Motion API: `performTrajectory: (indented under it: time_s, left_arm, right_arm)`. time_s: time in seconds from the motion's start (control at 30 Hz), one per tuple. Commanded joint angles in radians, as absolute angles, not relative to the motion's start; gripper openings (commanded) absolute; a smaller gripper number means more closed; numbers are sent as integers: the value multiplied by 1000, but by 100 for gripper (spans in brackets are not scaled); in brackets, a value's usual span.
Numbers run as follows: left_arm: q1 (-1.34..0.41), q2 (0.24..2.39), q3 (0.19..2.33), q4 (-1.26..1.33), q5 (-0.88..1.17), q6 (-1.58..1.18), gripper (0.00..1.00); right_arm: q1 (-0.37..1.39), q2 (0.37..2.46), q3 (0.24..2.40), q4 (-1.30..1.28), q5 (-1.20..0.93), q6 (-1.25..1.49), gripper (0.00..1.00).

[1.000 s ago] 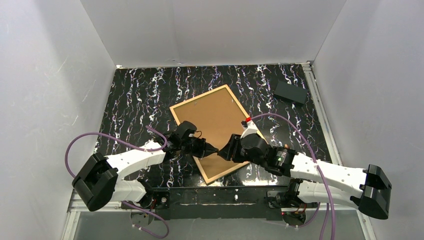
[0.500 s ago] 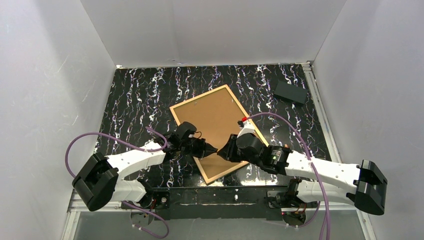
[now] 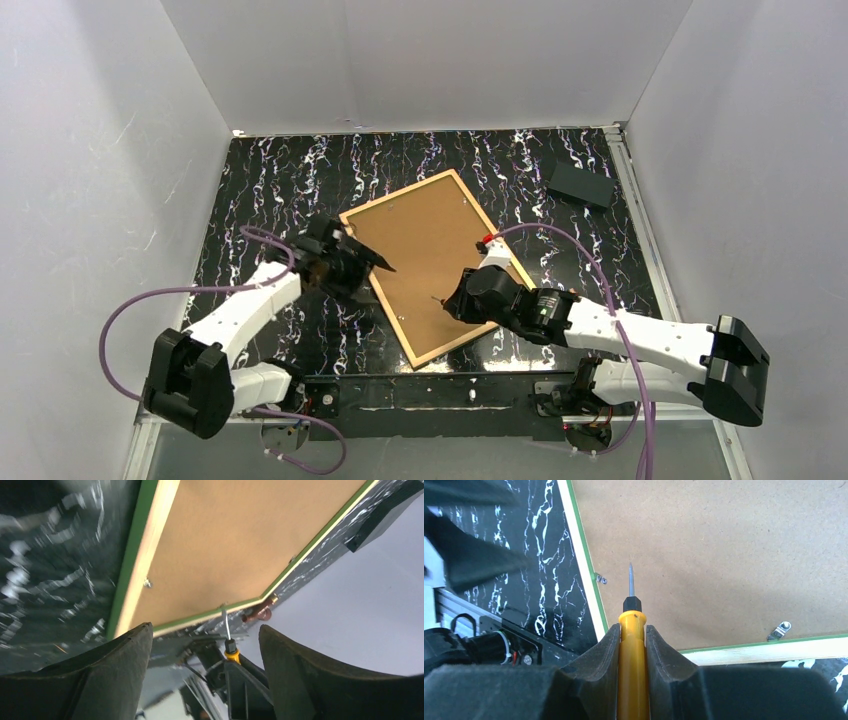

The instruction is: Take the photo out of the frame

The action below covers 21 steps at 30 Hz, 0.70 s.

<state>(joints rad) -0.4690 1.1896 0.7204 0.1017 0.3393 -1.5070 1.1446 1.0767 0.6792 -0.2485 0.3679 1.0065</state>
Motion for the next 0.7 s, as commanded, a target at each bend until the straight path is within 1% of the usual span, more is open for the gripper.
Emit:
performTrajectory:
  time_s: [0.0,0.07,0.13,0.2,0.33,0.5,0.67]
  left_arm:
    - [-290,1246,894,-269,391,-876,77]
    - [-243,1301,976,-333,347,-728,78]
    - [-212,1351,1027,-337,325,-652,79]
    - [-195,1398,1052,-314,282,-643,81]
    - [-168,1555,1086,-216,292,-678,81]
    - [-136,1708,1189,-187,355,-688,76]
    - [-120,1804,1303,-236,278,-638,75]
  right_arm:
    - [1137,1138,793,-266,407,916,1]
    - [1125,1202,857,-282,404,876,1]
    - [1105,1276,923,-281,378,839,1]
    - [1080,1350,990,-283,350,812,1]
    - [1054,1479,1120,-267,302,745,1]
    - [1042,1606,1258,-267,246,692,1]
    - [1029,1699,1331,-218,187,657,1]
